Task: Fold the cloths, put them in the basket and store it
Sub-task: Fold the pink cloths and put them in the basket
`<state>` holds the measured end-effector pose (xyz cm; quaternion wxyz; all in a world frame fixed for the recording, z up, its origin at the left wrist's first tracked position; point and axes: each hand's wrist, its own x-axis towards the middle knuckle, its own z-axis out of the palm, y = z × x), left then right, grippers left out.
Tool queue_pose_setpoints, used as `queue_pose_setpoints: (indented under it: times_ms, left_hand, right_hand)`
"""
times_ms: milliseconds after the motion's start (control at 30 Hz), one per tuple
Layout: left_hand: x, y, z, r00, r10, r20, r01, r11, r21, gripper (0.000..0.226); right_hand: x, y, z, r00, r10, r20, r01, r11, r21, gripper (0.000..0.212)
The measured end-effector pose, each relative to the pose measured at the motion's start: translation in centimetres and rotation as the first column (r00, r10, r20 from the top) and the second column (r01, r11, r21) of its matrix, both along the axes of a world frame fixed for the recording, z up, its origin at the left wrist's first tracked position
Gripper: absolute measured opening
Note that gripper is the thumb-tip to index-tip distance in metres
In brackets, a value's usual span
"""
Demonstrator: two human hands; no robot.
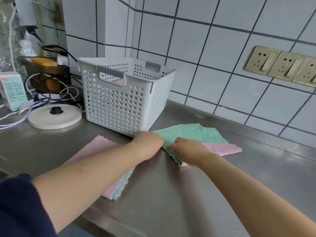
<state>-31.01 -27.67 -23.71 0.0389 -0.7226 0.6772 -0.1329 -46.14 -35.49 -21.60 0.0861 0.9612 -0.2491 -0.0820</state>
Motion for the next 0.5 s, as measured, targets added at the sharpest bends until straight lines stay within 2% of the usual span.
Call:
queue_pose_setpoints:
  times_ms: [67,133,200,233,267,333,400,500]
  left_hand:
    - [-0.2,-0.8,-0.1,0.997,0.005,0.071,-0.005,1.000,-0.002,0.028]
    - [-0.3,-1.2,0.0,0.993,0.010,0.113,-0.007,1.000,-0.027,0.027]
    - [-0.2,-1.5,-0.1,0.996,0.017,0.090,-0.013,0.999,-0.049,0.026]
    - [-0.2,-1.6,0.0,0.998,0.019,0.060,-0.015,0.998,-0.060,0.026]
    - [-0.2,-1.5,0.0,1.000,0.022,0.022,-0.020,0.997,-0.073,0.026]
    - [-0.2,-1.5,0.0,0.997,0.019,-0.069,-0.025,0.996,-0.090,0.025]
    - [-0.4,-1.2,0.1,0.982,0.015,-0.187,-0.036,0.993,-0.112,0.025]
    - [-1.0,-0.4,0.9,0.951,-0.052,-0.304,-0.018,0.974,-0.225,0.021]
  right_hand:
    - [-0.1,-0.2,0.1,0.998,0.033,-0.054,-0.039,0.993,-0.114,0.038]
    - [-0.5,-0.3,0.1,0.999,0.049,-0.016,-0.051,0.984,-0.171,0.026]
    - [-1.5,-0.4,-0.2,0.993,0.044,0.112,-0.027,0.989,-0.147,0.018]
    - [-2.3,-0.5,-0.3,0.975,0.020,0.223,0.003,0.995,-0.100,0.017]
    - [-3.1,-0.5,-0.3,0.935,-0.020,0.354,0.033,0.999,-0.029,0.016]
    - [-5.2,-0.3,0.2,0.793,-0.141,0.593,0.084,0.989,0.123,0.011]
    - [-7.4,0.3,1.1,0.675,-0.280,0.683,0.139,0.957,0.254,0.009]
    - [-10.9,1.1,2.4,0.559,-0.413,0.719,0.197,0.908,0.369,0.015]
